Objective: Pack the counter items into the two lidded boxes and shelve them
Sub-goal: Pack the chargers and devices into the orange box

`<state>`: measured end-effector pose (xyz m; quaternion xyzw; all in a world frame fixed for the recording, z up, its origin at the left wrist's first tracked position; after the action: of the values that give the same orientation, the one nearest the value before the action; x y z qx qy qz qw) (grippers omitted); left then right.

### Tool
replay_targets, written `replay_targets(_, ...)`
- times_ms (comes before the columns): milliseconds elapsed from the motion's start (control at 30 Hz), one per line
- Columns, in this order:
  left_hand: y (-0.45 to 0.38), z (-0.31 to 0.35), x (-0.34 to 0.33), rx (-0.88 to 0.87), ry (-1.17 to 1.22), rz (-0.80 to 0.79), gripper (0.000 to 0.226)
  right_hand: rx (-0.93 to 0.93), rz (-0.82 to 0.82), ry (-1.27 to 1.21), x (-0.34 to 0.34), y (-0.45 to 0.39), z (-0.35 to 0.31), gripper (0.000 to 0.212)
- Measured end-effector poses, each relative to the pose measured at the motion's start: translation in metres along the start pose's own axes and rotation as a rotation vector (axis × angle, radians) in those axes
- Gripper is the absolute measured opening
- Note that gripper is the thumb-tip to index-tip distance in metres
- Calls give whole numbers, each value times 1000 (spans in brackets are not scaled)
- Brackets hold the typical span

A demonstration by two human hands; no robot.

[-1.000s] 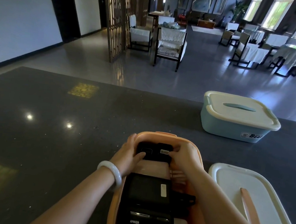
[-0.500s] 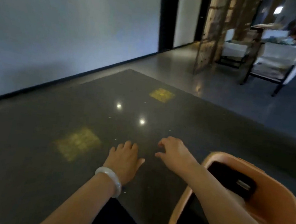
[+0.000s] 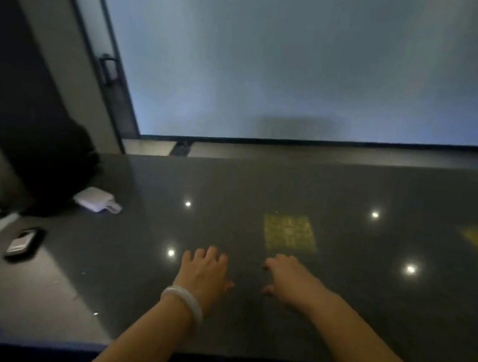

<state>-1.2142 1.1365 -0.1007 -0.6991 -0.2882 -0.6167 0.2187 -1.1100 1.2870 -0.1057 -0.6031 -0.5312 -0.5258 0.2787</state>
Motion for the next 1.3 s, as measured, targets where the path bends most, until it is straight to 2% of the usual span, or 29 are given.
replay_targets(300,-17,-191,-41,277,36,-79,51,239,-66,35,-9,-160,-141,54)
replay_targets(533,-34,-298,-76,489,87,-106,52,327,-184,30,-27,-260,-230,55)
replay_targets(733,-46,-354,-94,718,183,-87,45,414,-231,16,-43,-318,-270,60)
replay_targets(900,-63,-397,-111,968,315,-83,71,404,-110,-104,-55,-371,-294,72)
replay_targets(1033,-83,-428,-129,1124,383,-74,85,374,-6,-41,-59,-421,-307,86)
replay_targets(1133,-98,-442,-143,1184,384,-106,92,354,19,-2,-64,-453,-314,100)
replay_targets(1300,-114,-450,-164,1174,309,-94,80,318,-36,48,-72,-494,-327,109)
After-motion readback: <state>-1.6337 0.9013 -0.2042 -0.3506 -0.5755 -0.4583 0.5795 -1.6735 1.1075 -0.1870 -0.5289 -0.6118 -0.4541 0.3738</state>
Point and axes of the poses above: each hand's wrist, its own y-axis away from the middle knuckle, its own x-axis out of the back of the hand, z = x × y, the point moved 1 cm from there along -y, towards the middle knuckle, and after that the axes turned 9 degrees about x, right-handed, at the moved point
